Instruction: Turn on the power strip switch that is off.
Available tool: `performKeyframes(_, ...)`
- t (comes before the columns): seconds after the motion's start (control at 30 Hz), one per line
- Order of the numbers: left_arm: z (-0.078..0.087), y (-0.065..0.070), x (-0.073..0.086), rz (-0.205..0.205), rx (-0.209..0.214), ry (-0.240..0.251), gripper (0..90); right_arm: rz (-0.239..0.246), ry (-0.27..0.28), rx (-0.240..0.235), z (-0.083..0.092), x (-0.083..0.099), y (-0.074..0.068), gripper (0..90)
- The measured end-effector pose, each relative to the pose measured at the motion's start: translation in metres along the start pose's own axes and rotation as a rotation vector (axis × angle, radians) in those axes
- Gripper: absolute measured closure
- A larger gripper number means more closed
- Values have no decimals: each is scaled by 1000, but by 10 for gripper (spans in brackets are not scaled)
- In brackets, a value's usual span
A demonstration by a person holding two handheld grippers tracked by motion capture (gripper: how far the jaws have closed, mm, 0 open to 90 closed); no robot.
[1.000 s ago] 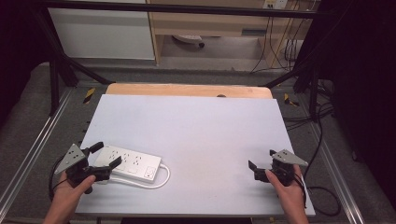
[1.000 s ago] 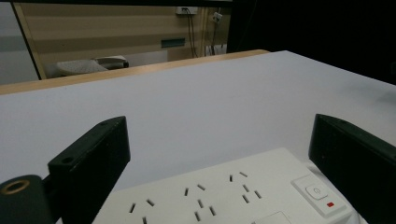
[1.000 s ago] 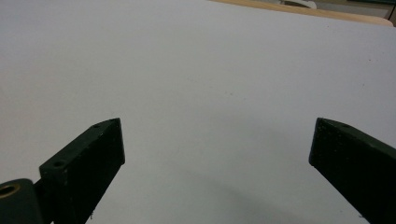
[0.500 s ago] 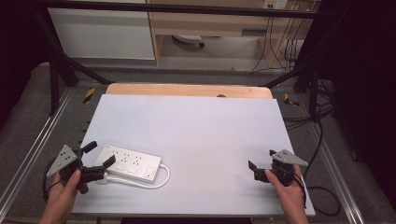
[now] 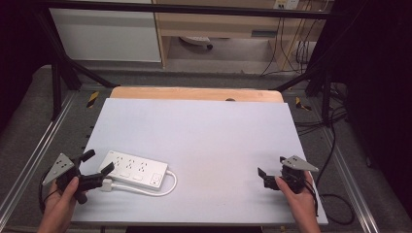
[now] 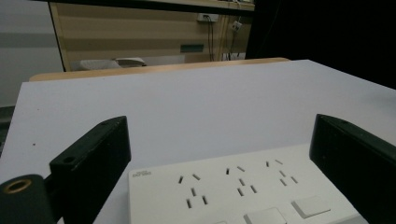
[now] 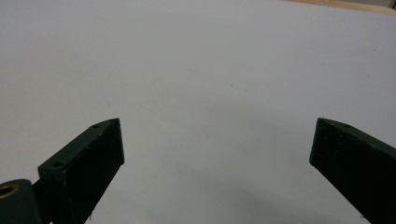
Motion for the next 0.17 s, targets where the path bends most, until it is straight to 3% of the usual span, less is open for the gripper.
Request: performKeyframes(0.17,0,-3,1,19,-8,6,55,-17,-77,33,-10,8,5,33)
Point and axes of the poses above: each handheld gripper's, and its own axes: z roughly backward along the jaws, x roughly out of its underside, y roughly to its right, the point moved 5 cm from there along -z, roughly forward along the jaws, and after that the axes turned 10 degrees about -z, right-handed, at the moved point
